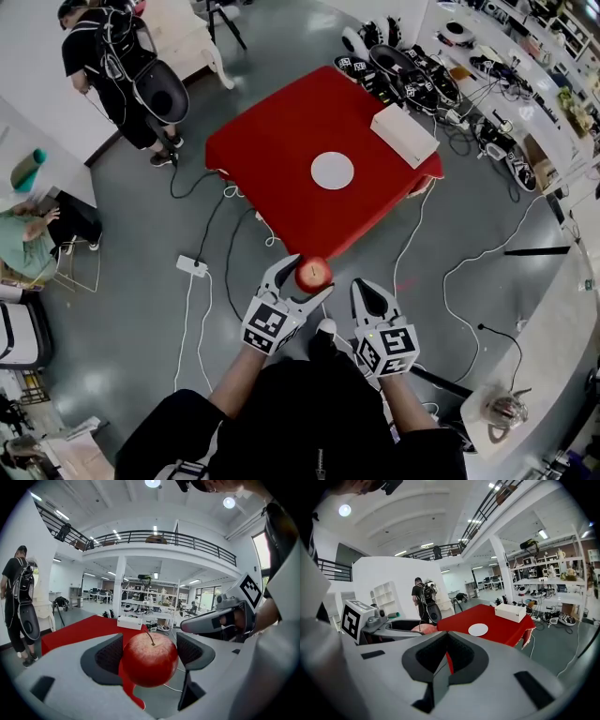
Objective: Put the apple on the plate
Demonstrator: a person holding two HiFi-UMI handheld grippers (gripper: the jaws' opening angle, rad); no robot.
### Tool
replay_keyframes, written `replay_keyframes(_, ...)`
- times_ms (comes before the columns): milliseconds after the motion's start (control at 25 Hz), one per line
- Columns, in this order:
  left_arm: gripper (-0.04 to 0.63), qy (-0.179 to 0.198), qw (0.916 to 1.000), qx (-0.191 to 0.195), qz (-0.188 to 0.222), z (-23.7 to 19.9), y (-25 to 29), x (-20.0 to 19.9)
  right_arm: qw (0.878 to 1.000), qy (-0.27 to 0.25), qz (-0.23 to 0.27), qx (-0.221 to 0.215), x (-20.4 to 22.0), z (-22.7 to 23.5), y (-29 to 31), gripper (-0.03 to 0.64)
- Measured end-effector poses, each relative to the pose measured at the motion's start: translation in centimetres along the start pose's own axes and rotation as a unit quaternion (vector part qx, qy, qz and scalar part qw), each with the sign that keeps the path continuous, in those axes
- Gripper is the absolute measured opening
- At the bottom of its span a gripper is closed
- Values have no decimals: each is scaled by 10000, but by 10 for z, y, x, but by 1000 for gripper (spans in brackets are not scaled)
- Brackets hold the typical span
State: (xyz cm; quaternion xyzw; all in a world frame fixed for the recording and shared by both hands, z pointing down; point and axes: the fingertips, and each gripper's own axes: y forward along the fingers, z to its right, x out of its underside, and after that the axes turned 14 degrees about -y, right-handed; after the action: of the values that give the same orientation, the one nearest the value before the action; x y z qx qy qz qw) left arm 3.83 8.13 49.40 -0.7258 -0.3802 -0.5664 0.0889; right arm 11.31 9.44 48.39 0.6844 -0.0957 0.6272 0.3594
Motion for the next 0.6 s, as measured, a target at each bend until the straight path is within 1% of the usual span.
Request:
replay_keyframes(280, 360, -28, 9999, -130, 57, -6, 22, -12, 9999, -25, 10, -111, -4, 27, 11, 11)
replay_keyframes(600, 360, -101, 9997, -206, 31, -22, 32, -16, 9999, -10, -62, -157, -6, 38, 25, 11)
